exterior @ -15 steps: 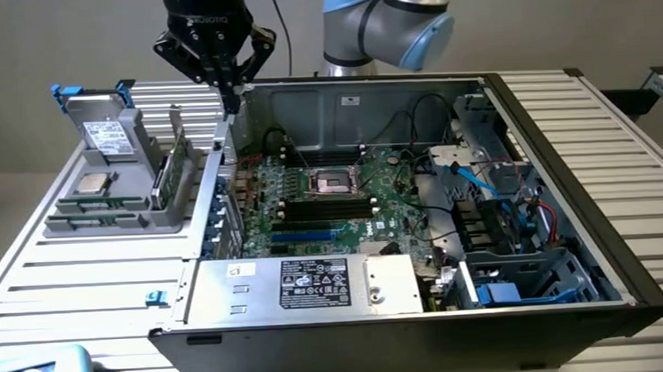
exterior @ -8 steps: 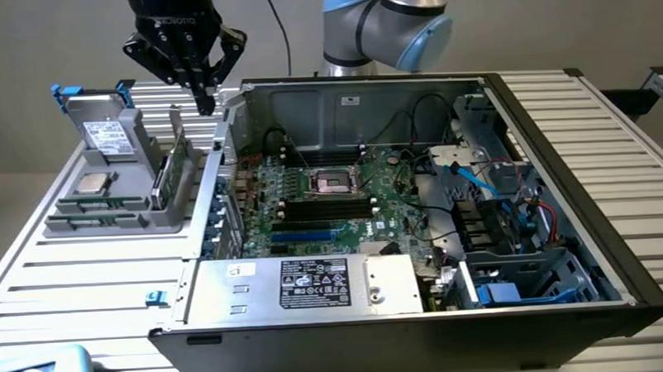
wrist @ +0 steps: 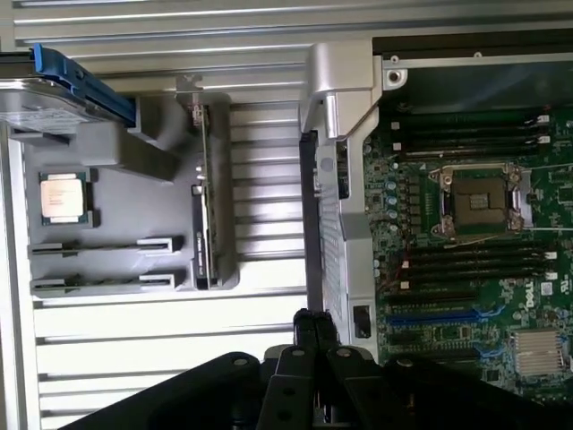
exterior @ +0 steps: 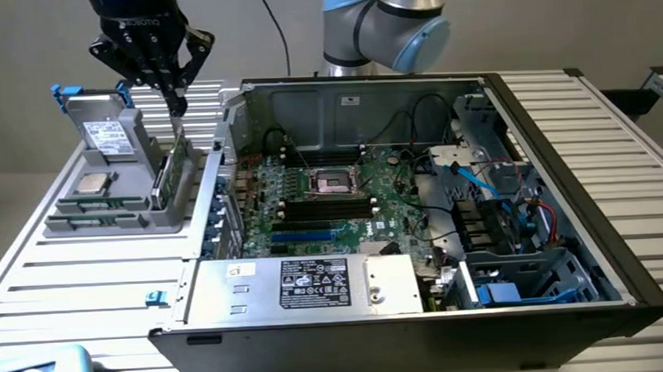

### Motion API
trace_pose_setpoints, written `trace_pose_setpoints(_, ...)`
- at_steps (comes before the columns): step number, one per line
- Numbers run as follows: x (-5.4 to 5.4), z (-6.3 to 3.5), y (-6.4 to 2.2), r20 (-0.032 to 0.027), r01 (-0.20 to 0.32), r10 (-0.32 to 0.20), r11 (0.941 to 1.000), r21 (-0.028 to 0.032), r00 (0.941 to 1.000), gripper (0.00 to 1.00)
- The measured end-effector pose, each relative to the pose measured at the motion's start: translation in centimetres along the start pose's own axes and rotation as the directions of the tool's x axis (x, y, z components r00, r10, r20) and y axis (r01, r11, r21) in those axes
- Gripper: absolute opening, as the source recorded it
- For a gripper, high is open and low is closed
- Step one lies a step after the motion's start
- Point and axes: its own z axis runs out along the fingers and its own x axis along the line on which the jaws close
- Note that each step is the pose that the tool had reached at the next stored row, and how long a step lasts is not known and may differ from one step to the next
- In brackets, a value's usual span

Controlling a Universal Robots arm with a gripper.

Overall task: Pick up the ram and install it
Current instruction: 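Reach for the ram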

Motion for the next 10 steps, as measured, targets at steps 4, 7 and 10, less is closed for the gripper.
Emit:
trace_pose_setpoints(4,1.7,0.02,-0.01,0.0001,0.0,0.0,1.0,0.0024,1.0,0.11)
trace_pose_setpoints(7,3.0,0.03,-0.08,0.0002,0.0,0.0,1.0,0.0036,1.0,0.11)
trace_pose_setpoints(10,4.3,0.04,-0.16,0.0003,0.0,0.0,1.0,0.0043,1.0,0.11)
